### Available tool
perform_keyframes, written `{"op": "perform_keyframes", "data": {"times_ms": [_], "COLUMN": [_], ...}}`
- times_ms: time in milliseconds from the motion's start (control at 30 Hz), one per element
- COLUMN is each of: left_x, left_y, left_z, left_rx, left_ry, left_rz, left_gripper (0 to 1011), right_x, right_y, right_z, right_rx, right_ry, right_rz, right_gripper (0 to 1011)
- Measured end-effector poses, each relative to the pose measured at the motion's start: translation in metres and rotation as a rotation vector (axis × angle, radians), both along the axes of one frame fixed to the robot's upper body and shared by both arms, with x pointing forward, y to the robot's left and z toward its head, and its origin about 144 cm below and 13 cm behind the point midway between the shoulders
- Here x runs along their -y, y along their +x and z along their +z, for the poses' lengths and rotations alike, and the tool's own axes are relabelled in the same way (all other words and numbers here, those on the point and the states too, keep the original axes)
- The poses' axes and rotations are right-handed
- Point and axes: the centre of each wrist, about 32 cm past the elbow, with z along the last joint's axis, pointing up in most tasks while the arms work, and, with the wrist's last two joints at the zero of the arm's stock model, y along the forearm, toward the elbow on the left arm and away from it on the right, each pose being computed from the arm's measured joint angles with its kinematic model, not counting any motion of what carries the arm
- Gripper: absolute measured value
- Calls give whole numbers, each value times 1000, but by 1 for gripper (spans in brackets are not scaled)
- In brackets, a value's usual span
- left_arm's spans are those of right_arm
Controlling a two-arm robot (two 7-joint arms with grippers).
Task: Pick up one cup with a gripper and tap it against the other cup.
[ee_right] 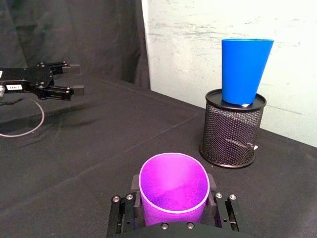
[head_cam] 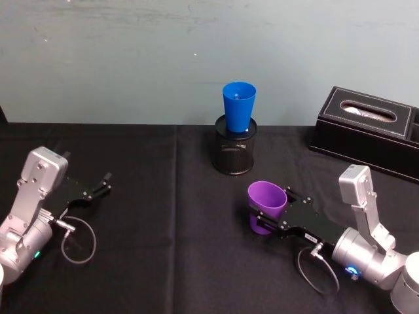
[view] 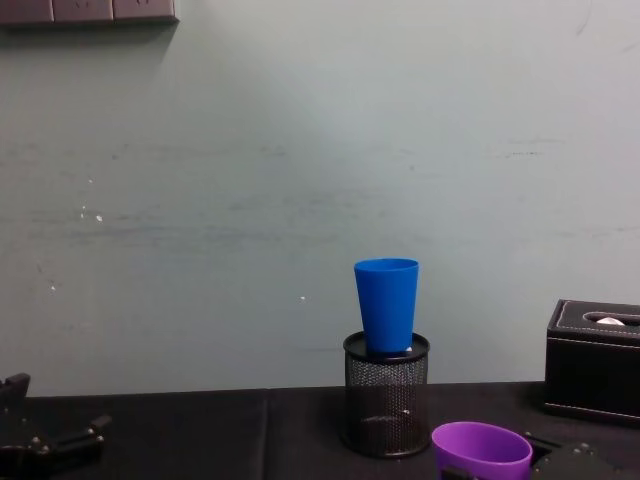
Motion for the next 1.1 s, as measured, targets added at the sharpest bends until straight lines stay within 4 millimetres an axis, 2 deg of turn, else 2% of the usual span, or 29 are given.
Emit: {"op": "perform_keyframes", "data": {"times_ms": [1100], "left_x": [0], "left_y": [0], "left_z": [0], "left_rx": [0], "left_ry": [0], "left_rz": [0], "left_gripper": [1011], "right_x": [0], "right_y": [0], "right_z": [0], "right_rx": [0], "right_ry": [-1], "right_rz": [-2], "right_gripper": [733]}}
